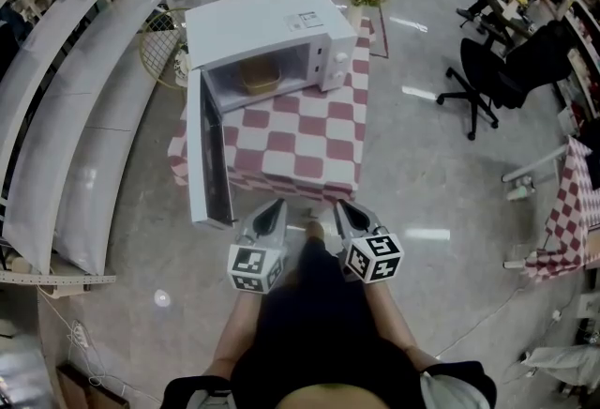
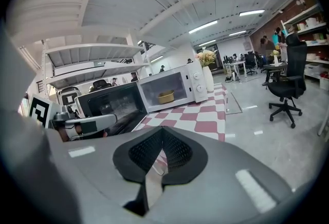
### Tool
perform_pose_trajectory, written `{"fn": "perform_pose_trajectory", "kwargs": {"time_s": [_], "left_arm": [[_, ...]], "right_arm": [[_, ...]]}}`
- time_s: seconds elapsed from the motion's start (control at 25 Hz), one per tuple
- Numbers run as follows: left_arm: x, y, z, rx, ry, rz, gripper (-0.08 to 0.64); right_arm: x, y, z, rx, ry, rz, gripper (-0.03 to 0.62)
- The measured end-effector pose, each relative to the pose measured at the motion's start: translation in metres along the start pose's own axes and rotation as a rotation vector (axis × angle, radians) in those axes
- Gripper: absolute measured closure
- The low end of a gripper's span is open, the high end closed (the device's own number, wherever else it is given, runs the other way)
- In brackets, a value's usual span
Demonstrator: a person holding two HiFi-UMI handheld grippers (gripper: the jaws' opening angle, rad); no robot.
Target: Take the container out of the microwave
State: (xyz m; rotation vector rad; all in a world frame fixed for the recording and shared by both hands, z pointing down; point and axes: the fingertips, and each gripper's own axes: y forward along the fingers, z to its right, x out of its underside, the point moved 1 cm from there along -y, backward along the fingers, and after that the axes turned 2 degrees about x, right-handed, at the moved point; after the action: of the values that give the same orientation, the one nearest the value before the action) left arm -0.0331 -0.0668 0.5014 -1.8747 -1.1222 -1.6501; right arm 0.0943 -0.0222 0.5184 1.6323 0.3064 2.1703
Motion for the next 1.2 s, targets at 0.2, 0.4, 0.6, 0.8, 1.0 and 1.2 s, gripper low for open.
{"fn": "perform_pose_trajectory", "kwargs": {"time_s": [0.2, 0.4, 0.6, 0.8, 1.0, 1.2], "left_arm": [[-0.004, 0.016, -0.007, -0.013, -0.011, 0.003, 0.549], [-0.006, 0.032, -0.016, -0.035, -0.018, 0.002, 0.549], [-0.014, 0.049, -0.027, -0.059, -0.026, 0.009, 0.549], [-0.018, 0.066, -0.037, -0.073, -0.027, 0.006, 0.549], [-0.020, 0.077, -0.049, -0.098, -0.030, 0.004, 0.549], [-0.024, 0.086, -0.063, -0.127, -0.035, 0.002, 0.549]], "right_arm": [[-0.009, 0.015, 0.008, -0.015, -0.007, -0.008, 0.591], [-0.019, 0.029, 0.018, -0.024, -0.014, -0.020, 0.591], [-0.030, 0.045, 0.028, -0.038, -0.020, -0.024, 0.591], [-0.040, 0.063, 0.037, -0.055, -0.025, -0.030, 0.592], [-0.049, 0.082, 0.040, -0.081, -0.027, -0.040, 0.591], [-0.059, 0.101, 0.037, -0.120, -0.035, -0.047, 0.591]]}}
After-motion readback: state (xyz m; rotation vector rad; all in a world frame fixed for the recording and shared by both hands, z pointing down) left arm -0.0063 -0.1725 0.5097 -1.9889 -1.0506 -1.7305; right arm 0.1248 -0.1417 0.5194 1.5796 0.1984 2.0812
